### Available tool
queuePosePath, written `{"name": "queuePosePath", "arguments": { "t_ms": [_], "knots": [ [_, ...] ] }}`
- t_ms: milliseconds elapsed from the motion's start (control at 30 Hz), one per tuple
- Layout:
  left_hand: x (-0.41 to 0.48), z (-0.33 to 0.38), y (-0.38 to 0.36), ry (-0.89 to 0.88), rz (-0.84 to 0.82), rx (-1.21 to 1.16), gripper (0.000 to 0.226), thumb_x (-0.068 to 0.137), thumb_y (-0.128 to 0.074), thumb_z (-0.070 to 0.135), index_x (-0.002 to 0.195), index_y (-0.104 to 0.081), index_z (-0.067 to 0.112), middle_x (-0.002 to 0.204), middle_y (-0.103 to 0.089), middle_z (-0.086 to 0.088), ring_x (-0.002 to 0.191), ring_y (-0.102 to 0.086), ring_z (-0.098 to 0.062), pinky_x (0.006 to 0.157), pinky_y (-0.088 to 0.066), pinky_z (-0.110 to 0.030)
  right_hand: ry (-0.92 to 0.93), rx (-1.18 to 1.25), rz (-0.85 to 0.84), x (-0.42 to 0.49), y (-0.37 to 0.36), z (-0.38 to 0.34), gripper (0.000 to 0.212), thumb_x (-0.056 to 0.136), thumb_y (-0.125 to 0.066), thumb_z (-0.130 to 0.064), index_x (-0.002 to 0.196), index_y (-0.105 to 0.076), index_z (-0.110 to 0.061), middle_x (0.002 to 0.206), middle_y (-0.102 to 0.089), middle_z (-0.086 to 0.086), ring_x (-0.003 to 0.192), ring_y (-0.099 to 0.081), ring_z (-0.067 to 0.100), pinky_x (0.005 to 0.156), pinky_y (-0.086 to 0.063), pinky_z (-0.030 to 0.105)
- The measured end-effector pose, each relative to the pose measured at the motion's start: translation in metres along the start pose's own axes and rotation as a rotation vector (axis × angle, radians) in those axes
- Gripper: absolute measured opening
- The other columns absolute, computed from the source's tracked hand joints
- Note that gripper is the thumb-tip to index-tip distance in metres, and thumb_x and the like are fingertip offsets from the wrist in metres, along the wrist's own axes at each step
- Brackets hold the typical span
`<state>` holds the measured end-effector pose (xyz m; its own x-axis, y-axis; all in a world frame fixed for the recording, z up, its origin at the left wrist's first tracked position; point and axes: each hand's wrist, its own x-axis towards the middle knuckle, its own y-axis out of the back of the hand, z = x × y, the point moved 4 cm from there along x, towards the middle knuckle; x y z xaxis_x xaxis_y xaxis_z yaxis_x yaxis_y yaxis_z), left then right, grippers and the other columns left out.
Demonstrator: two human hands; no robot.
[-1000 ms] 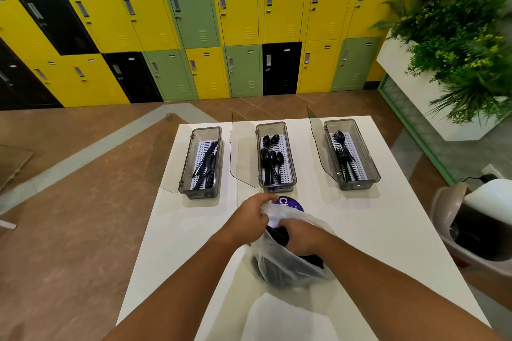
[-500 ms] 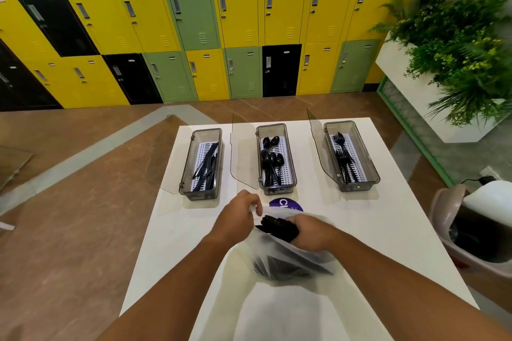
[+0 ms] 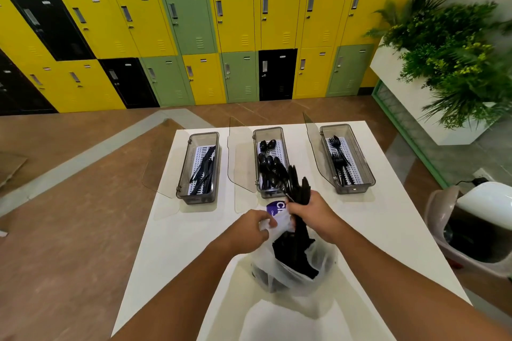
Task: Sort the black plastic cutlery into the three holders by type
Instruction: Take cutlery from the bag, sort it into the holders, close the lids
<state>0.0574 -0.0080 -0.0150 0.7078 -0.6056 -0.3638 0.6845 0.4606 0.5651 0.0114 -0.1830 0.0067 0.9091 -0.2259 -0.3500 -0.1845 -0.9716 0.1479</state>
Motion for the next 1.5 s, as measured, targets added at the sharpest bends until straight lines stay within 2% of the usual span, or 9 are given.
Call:
{"name": "queuePosePath", "arguments": {
  "t_ms": [133, 267, 433, 667, 900, 1100, 1267, 1400, 1500],
  "knots": [
    [0.003, 0.005, -0.002, 0.003, -0.029, -0.054, 0.031, 0.085, -0.068, 0.029, 0.115, -0.067, 0.027, 0.123, -0.060, 0.001, 0.108, -0.059, -0.016, 0.086, -0.047, -0.026, -0.044, 0.234, 0.094, 0.006, 0.001, -0.012, 0.013, 0.089, -0.057, 0.004, 0.090, -0.061, -0.008, 0.065, -0.053, 0.007, 0.050, -0.049, 0.019, 0.051, -0.046, 0.028],
    [0.004, 0.020, 0.006, 0.000, 0.103, -0.329, 0.050, 0.079, -0.061, 0.045, 0.122, -0.065, 0.021, 0.126, -0.064, 0.002, 0.114, -0.061, -0.011, 0.103, -0.047, -0.034, -0.091, 0.344, 0.125, 0.009, 0.000, -0.015, 0.014, 0.087, -0.058, 0.004, 0.092, -0.061, -0.008, 0.068, -0.051, 0.008, 0.049, -0.048, 0.019, 0.050, -0.044, 0.027],
    [0.004, 0.043, 0.005, -0.053, 0.145, -0.453, 0.053, 0.086, -0.073, 0.039, 0.132, -0.056, 0.020, 0.124, -0.065, 0.004, 0.111, -0.065, -0.010, 0.100, -0.052, -0.032, -0.118, 0.397, 0.211, 0.008, 0.004, -0.019, 0.010, 0.089, -0.058, 0.000, 0.091, -0.064, -0.008, 0.068, -0.055, 0.010, 0.052, -0.053, 0.019, 0.056, -0.049, 0.031],
    [0.016, 0.072, -0.011, -0.092, 0.108, -0.346, 0.066, 0.078, -0.072, 0.029, 0.137, -0.044, 0.019, 0.113, -0.068, 0.004, 0.099, -0.070, -0.010, 0.090, -0.058, -0.043, -0.150, 0.457, 0.317, 0.002, -0.007, -0.029, 0.012, 0.088, -0.070, -0.013, 0.093, -0.060, -0.008, 0.075, -0.071, 0.010, 0.067, -0.070, 0.025, 0.068, -0.060, 0.042],
    [0.016, 0.084, -0.014, -0.130, 0.170, -0.279, 0.060, 0.095, -0.057, 0.007, 0.147, -0.029, 0.012, 0.125, -0.061, 0.003, 0.112, -0.062, -0.008, 0.085, -0.047, -0.010, -0.081, 0.284, 0.341, 0.000, -0.006, -0.030, 0.004, 0.091, -0.066, -0.021, 0.090, -0.068, -0.018, 0.085, -0.075, 0.002, 0.081, -0.072, 0.015, 0.070, -0.055, 0.028],
    [0.021, 0.085, -0.022, -0.122, 0.237, -0.234, 0.067, 0.086, -0.051, 0.021, 0.148, -0.026, 0.024, 0.127, -0.066, 0.006, 0.116, -0.063, -0.010, 0.099, -0.053, -0.043, -0.136, 0.347, 0.303, 0.006, -0.004, -0.018, 0.024, 0.085, -0.069, -0.030, 0.103, -0.071, -0.016, 0.089, -0.078, 0.001, 0.088, -0.074, 0.017, 0.089, -0.058, 0.040],
    [0.018, 0.087, -0.021, -0.148, 0.261, -0.147, 0.064, 0.091, -0.051, 0.018, 0.148, -0.023, 0.024, 0.126, -0.066, 0.003, 0.111, -0.066, -0.015, 0.091, -0.056, -0.044, -0.081, 0.308, 0.266, 0.006, -0.001, -0.020, 0.027, 0.085, -0.067, -0.022, 0.112, -0.069, -0.019, 0.093, -0.078, 0.000, 0.091, -0.074, 0.015, 0.088, -0.058, 0.038],
    [0.020, 0.086, -0.022, -0.197, 0.279, -0.127, 0.046, 0.093, -0.056, 0.019, 0.130, -0.033, 0.032, 0.118, -0.069, 0.004, 0.105, -0.068, -0.013, 0.085, -0.058, -0.045, -0.074, 0.382, 0.249, 0.005, 0.002, -0.017, 0.027, 0.081, -0.068, -0.015, 0.108, -0.070, -0.012, 0.093, -0.078, 0.007, 0.092, -0.075, 0.021, 0.091, -0.058, 0.044],
    [0.020, 0.089, -0.021, -0.208, 0.249, -0.122, 0.058, 0.092, -0.058, 0.017, 0.138, -0.030, 0.037, 0.121, -0.068, 0.008, 0.108, -0.067, -0.013, 0.088, -0.057, -0.042, -0.065, 0.489, 0.220, 0.005, 0.008, -0.017, 0.030, 0.082, -0.065, -0.001, 0.112, -0.067, -0.003, 0.099, -0.076, 0.015, 0.097, -0.073, 0.029, 0.092, -0.057, 0.046]
  ]
}}
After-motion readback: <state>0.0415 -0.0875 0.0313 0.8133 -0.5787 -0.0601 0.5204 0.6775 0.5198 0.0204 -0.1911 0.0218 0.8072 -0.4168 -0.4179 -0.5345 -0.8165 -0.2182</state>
